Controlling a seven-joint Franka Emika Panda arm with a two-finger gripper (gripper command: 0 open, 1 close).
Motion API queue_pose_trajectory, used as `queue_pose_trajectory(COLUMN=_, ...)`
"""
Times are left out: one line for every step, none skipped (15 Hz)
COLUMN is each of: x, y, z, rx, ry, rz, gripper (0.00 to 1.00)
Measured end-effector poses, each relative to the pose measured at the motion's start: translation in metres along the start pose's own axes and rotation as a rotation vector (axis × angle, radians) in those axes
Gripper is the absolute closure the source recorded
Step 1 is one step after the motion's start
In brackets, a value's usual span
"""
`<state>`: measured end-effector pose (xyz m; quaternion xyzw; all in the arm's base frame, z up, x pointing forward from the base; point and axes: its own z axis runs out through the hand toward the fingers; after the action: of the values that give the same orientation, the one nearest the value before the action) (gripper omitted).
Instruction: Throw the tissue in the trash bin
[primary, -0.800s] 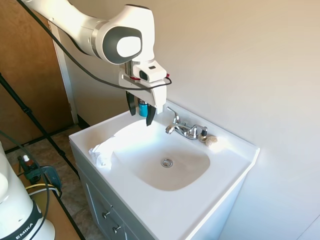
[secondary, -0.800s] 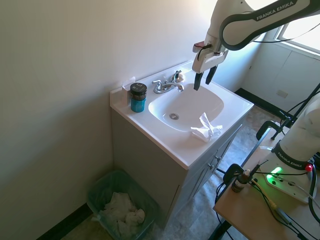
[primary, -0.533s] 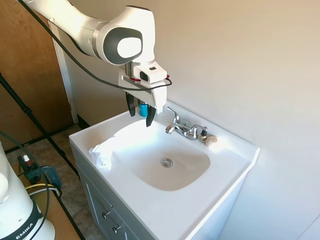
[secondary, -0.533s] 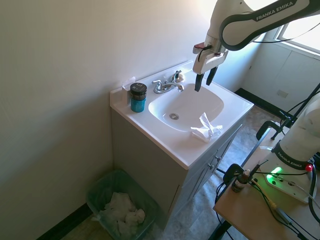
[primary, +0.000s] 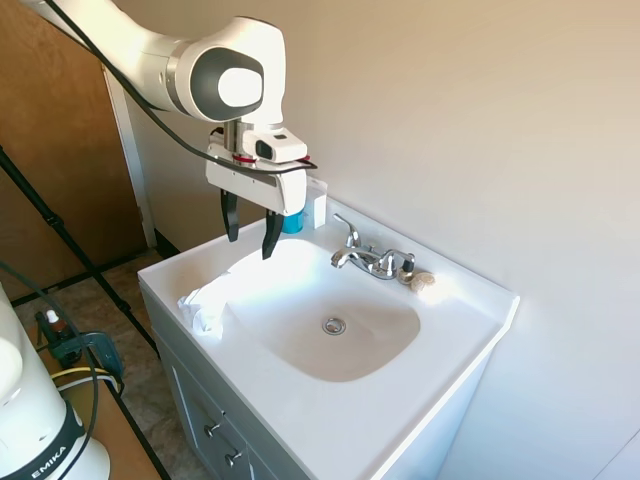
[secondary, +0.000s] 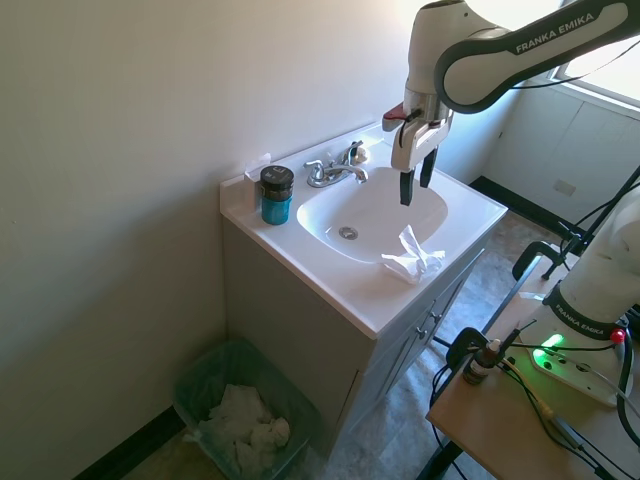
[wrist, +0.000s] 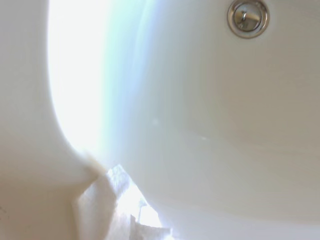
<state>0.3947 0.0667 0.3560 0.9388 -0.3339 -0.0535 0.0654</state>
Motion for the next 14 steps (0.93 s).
queue_pose_trajectory(x=-0.006, y=-0.001, z=0.008, rx=-0.02, ry=-0.007, rz=-0.013, gripper=0.0)
queue_pose_trajectory(x=-0.012, y=-0.003, z=0.016, rx=-0.037, ry=-0.016, rz=-0.026, gripper=0.0)
queue_pose_trajectory(x=-0.018, y=-0.005, z=0.024, rx=-0.054, ry=-0.026, rz=-0.042, gripper=0.0)
queue_pose_trajectory(x=-0.024, y=-0.007, z=0.033, rx=-0.071, ry=-0.035, rz=-0.057, gripper=0.0)
queue_pose_trajectory(x=-0.03, y=-0.009, z=0.039, rx=-0.084, ry=-0.043, rz=-0.069, gripper=0.0)
queue_pose_trajectory(x=-0.034, y=-0.012, z=0.045, rx=-0.096, ry=-0.049, rz=-0.077, gripper=0.0)
queue_pose_trajectory(x=-0.038, y=-0.015, z=0.052, rx=-0.106, ry=-0.056, rz=-0.086, gripper=0.0)
queue_pose_trajectory(x=-0.041, y=-0.017, z=0.061, rx=-0.115, ry=-0.065, rz=-0.095, gripper=0.0)
queue_pose_trajectory(x=-0.045, y=-0.019, z=0.071, rx=-0.125, ry=-0.075, rz=-0.103, gripper=0.0)
queue_pose_trajectory(x=-0.048, y=-0.02, z=0.081, rx=-0.134, ry=-0.084, rz=-0.107, gripper=0.0)
queue_pose_trajectory(x=-0.05, y=-0.023, z=0.087, rx=-0.142, ry=-0.091, rz=-0.109, gripper=0.0)
queue_pose_trajectory(x=-0.053, y=-0.026, z=0.093, rx=-0.149, ry=-0.096, rz=-0.112, gripper=0.0)
queue_pose_trajectory(x=-0.055, y=-0.028, z=0.098, rx=-0.153, ry=-0.1, rz=-0.114, gripper=0.0)
queue_pose_trajectory(x=-0.056, y=-0.03, z=0.102, rx=-0.155, ry=-0.103, rz=-0.115, gripper=0.0)
